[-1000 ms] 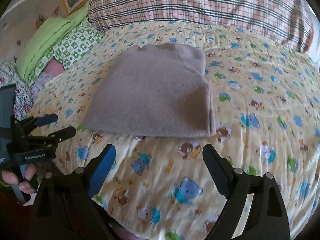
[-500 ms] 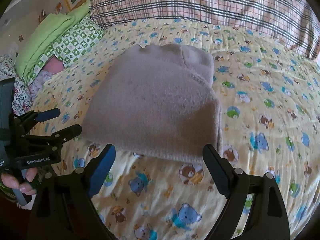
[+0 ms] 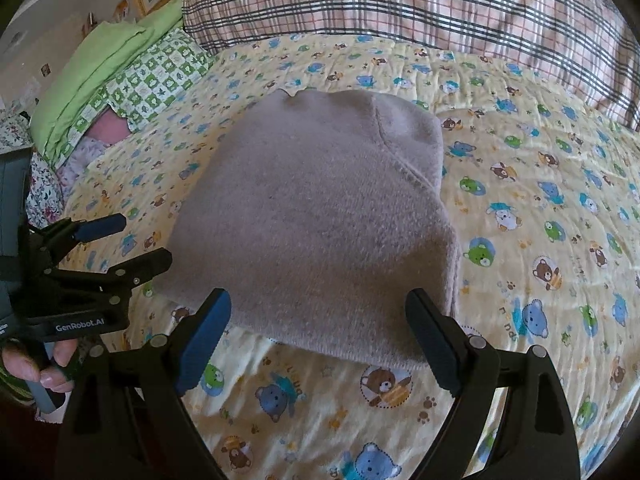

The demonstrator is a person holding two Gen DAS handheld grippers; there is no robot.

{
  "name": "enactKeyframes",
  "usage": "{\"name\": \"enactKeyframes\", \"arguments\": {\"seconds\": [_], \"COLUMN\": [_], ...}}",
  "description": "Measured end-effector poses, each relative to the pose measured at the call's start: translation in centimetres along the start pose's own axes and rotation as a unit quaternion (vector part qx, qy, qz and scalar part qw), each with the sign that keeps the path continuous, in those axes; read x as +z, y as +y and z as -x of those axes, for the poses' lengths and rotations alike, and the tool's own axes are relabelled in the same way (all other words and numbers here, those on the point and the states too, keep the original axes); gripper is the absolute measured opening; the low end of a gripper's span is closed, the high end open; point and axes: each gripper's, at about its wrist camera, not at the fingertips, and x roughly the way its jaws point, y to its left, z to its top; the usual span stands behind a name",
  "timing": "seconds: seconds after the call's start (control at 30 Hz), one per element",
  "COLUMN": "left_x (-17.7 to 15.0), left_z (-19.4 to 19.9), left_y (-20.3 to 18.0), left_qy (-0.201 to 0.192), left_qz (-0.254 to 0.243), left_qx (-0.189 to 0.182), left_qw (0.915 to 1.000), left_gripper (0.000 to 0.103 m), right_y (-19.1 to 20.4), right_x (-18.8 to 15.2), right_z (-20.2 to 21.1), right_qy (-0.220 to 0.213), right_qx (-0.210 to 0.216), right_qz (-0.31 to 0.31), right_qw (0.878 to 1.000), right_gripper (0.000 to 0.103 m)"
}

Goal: Fold small clothes

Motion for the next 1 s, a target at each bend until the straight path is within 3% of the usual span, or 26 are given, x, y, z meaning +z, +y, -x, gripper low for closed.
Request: {"name": "enactKeyframes", "arguments": {"seconds": [1.0], "left_x": [0.24], "left_z": [-0.33], "left_y": [-0.29], "left_qy": [0.004], "left_qz": [0.008], "left_qx": [-0.004], "left_qw": [1.0000], "left_gripper": [0.088], "right_y": [0.04], "right_x": [0.33], "right_z": [-0.24], "right_qy": [-0.001], "right_qx": [0.004], "right_qz": [-0.002], "right_qw": [1.000], "right_gripper": [0.089]}}
